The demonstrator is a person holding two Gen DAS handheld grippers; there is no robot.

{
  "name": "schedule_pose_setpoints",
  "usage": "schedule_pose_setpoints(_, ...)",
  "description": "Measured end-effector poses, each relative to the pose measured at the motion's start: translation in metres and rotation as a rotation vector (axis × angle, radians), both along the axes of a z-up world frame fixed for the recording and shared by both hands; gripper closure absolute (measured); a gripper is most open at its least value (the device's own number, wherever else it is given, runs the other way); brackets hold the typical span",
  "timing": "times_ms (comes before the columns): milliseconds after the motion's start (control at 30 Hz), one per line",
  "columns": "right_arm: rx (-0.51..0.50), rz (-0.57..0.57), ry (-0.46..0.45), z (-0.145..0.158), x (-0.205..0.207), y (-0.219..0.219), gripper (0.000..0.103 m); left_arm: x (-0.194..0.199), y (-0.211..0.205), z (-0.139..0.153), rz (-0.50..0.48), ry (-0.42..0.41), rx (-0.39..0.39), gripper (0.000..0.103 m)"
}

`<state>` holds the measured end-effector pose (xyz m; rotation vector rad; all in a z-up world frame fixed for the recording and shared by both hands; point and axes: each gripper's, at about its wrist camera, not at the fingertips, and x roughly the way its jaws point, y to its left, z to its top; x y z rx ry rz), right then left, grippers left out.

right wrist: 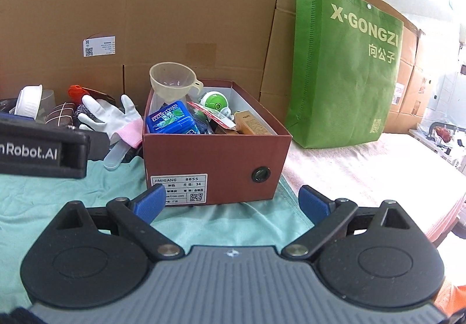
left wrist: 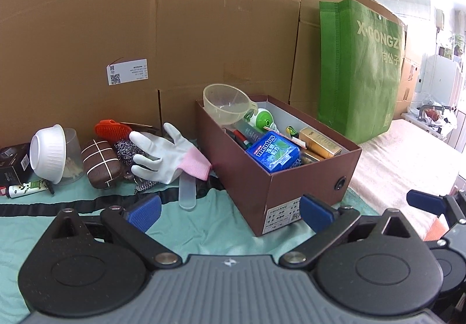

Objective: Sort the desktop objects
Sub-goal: 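Open both grippers and withdraw them from the brown box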

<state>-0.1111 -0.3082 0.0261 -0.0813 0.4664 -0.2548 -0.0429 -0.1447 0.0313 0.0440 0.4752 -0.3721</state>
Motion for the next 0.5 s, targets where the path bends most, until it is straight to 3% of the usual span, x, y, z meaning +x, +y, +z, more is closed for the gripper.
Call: schedule_pose_setpoints(500, 0.004, 0.008, 0.016, -0.0003, 0.0051, 0.0017, 0.008, 0.0070, -0.0007, -0.0057, -0.012, 0.037, 0.007, 0.000)
